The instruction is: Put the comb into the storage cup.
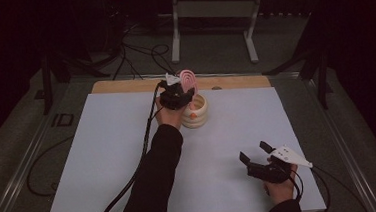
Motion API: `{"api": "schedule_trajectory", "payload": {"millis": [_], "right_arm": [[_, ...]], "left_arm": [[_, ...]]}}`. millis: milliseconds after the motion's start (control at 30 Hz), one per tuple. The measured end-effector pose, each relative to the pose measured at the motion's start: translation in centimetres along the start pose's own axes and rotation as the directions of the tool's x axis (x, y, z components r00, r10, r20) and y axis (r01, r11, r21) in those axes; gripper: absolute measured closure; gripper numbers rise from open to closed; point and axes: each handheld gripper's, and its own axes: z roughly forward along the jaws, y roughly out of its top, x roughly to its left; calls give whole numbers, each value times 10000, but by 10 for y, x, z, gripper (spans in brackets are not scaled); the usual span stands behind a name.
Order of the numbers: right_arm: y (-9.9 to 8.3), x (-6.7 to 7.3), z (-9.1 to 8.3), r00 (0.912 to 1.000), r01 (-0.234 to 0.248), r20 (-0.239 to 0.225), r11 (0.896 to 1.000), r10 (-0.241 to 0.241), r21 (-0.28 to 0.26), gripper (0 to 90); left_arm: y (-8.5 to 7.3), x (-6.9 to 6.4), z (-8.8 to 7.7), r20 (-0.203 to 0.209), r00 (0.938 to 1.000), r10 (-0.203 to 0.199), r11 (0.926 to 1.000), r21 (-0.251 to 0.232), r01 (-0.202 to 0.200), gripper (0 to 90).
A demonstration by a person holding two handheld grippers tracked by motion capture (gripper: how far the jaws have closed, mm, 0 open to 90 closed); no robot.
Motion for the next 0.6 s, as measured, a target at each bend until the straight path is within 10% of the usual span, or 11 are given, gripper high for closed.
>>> {"api": "schedule_trajectory", "payload": {"millis": [600], "right_arm": [[-1,1,1,10000,5,2,10000,-5,58,92]], "left_arm": [[-14,17,-3,-311,9991,-299,9993,213,306,517]]}}
